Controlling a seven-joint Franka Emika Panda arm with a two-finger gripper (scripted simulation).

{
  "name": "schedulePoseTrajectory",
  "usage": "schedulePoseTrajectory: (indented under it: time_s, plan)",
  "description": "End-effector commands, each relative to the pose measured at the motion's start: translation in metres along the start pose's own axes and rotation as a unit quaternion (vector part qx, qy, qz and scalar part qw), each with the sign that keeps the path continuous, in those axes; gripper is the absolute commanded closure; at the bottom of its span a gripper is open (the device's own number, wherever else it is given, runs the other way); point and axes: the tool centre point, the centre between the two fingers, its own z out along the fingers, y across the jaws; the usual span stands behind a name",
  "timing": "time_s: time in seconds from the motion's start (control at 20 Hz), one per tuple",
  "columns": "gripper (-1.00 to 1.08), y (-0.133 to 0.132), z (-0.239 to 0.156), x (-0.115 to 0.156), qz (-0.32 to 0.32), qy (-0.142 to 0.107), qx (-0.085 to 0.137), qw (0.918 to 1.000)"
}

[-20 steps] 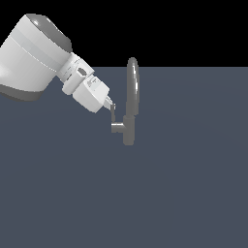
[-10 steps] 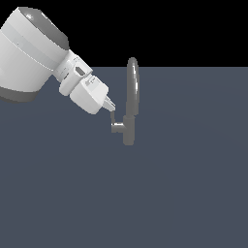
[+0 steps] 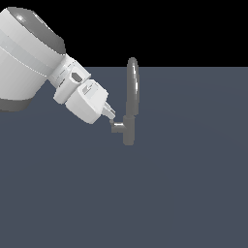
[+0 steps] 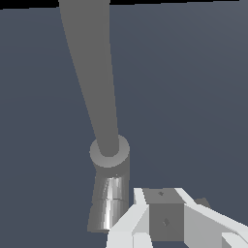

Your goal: Turn on the faucet by rotating a designated handle.

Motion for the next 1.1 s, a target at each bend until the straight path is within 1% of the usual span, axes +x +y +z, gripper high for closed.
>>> schedulePoseTrajectory:
  time_s: [0.0,0.05,0.1,0.7,0.75,0.8,1.05]
  plan:
    - [1.08,0.017,0.008,-0.006,-0.005,0.002,-0.011,0.9999]
    - [1.08,0.017,0.008,-0.006,-0.005,0.002,-0.011,0.9999]
    - [1.08,0.010,0.003,-0.003,-0.003,0.003,-0.003,1.0000]
    - [1.08,0.041,0.041,-0.039,-0.005,0.002,-0.011,0.9999]
    - [1.08,0.041,0.041,-0.039,-0.005,0.002,-0.011,0.9999]
    - [1.08,0.033,0.031,-0.031,-0.001,0.004,0.000,1.0000]
    - [1.08,0.030,0.051,-0.050,-0.003,0.003,-0.005,1.0000]
